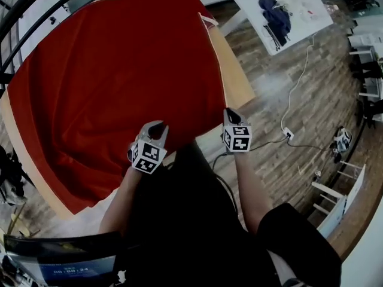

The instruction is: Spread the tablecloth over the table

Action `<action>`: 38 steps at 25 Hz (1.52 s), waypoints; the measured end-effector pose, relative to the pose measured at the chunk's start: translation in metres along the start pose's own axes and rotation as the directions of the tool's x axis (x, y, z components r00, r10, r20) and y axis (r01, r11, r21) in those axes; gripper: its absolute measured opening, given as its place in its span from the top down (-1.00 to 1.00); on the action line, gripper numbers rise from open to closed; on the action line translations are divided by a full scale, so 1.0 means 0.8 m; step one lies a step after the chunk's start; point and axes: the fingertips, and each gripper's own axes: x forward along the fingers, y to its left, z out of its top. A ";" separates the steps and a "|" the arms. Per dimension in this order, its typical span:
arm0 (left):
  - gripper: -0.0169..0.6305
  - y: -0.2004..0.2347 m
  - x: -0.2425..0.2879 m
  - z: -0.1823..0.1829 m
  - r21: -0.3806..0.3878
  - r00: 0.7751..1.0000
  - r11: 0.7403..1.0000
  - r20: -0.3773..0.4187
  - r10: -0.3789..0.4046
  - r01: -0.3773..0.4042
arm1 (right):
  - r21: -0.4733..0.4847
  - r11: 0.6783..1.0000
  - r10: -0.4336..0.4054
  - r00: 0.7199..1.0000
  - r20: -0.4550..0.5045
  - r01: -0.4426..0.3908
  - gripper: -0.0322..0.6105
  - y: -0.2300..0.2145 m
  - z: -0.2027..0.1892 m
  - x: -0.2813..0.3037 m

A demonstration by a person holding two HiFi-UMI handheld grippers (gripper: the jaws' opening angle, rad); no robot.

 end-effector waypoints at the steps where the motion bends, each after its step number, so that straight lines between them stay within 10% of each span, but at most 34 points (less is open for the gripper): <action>1: 0.76 -0.027 0.020 0.008 0.033 0.999 0.998 -0.026 -0.043 0.044 | 0.050 0.999 0.020 1.000 0.001 -0.020 0.67 -0.013 -0.011 -0.006; 5: 0.60 -0.093 0.077 0.014 0.121 0.983 0.984 -0.151 -0.109 0.128 | 0.159 0.970 0.188 0.982 -0.018 -0.183 0.20 -0.023 -0.054 -0.010; 8: 0.54 -0.100 0.089 0.011 0.104 0.974 0.990 -0.214 -0.071 0.095 | 0.282 0.892 0.361 0.932 0.025 -0.353 0.16 -0.015 -0.074 -0.004; 11: 0.55 -0.100 0.095 0.012 0.097 0.969 0.993 -0.242 -0.048 0.073 | 0.336 0.779 0.536 0.840 0.080 -0.529 0.24 -0.010 -0.075 -0.002; 12: 0.56 -0.101 0.097 0.013 0.100 0.966 0.992 -0.256 -0.043 0.070 | 0.320 0.749 0.587 0.805 0.084 -0.580 0.55 -0.005 -0.075 -0.002; 16: 0.62 -0.115 0.117 0.017 0.099 0.953 0.993 -0.302 -0.034 0.066 | 0.241 0.717 0.655 0.751 0.089 -0.654 0.85 -0.011 -0.068 -0.002; 19: 0.62 -0.128 0.133 0.024 0.100 0.946 0.992 -0.322 -0.039 0.075 | 0.230 0.732 0.633 0.765 0.117 -0.641 0.85 -0.049 -0.059 -0.002; 27: 0.63 -0.153 0.178 0.088 0.158 0.963 0.983 -0.266 -0.048 0.092 | 0.030 0.897 0.439 0.897 0.056 -0.441 0.85 -0.226 -0.012 0.021; 31: 0.48 -0.149 0.187 0.085 0.131 0.950 0.988 -0.310 -0.032 0.076 | 0.041 0.909 0.414 0.910 0.029 -0.415 0.83 -0.264 -0.008 0.031; 34: 0.46 -0.156 0.192 0.074 0.082 0.936 0.993 -0.348 -0.051 0.084 | 0.119 0.895 0.421 0.902 0.093 -0.430 0.41 -0.273 0.006 0.029; 38: 0.47 -0.175 0.197 0.065 -0.002 0.946 0.994 -0.309 -0.102 0.106 | -0.029 0.955 0.296 0.944 0.144 -0.295 0.53 -0.264 0.051 0.041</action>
